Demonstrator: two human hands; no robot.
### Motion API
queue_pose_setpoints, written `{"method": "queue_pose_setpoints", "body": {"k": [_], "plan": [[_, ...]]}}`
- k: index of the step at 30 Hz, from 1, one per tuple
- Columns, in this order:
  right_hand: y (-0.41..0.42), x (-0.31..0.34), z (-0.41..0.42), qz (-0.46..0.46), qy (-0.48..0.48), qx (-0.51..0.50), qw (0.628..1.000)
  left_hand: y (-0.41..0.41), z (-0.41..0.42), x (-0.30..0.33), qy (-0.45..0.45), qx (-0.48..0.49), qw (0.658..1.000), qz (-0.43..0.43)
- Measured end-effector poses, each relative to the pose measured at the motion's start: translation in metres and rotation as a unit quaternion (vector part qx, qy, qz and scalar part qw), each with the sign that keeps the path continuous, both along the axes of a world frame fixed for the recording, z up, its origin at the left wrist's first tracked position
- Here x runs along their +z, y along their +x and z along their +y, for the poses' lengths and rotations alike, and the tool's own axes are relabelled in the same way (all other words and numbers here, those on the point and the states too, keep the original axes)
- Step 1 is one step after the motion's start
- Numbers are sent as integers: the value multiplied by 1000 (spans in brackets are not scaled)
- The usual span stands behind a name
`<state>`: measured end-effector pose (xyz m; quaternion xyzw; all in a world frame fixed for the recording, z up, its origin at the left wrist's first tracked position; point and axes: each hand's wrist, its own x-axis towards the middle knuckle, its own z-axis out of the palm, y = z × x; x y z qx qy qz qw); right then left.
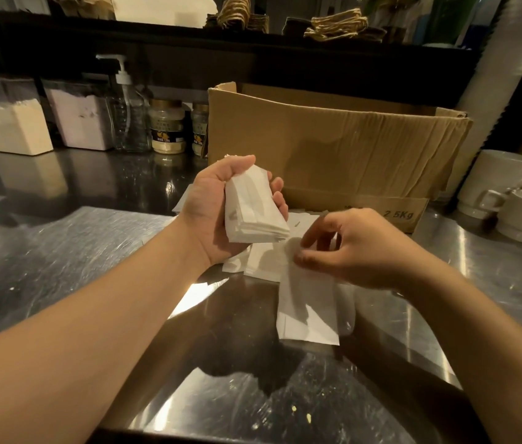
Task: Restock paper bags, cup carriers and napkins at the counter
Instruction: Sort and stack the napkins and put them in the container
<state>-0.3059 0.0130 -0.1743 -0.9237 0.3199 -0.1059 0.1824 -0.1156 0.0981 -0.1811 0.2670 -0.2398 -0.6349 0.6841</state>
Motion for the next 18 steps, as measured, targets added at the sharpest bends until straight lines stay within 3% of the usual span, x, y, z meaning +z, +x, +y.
{"method": "queue_pose_setpoints", "body": {"k": [5,11,13,15,16,18], "plan": [[2,1,0,51,26,30,998,2,-1,-1,3,-15,1000,-6],[-8,9,-4,-69,145,78,984,-1,0,-1,2,-6,1000,-30],[-17,13,-8,-110,272,155,943,0,1,0,-8,-13,999,-28],[-25,15,-10,-154,382,251,876,1,2,0,-13,-23,999,-26],[-27,14,-11,-186,415,276,847,0,3,0,-14,-31,999,-33],[-26,16,-9,-244,433,271,824,-3,5,0,-11,-41,996,-74]]}}
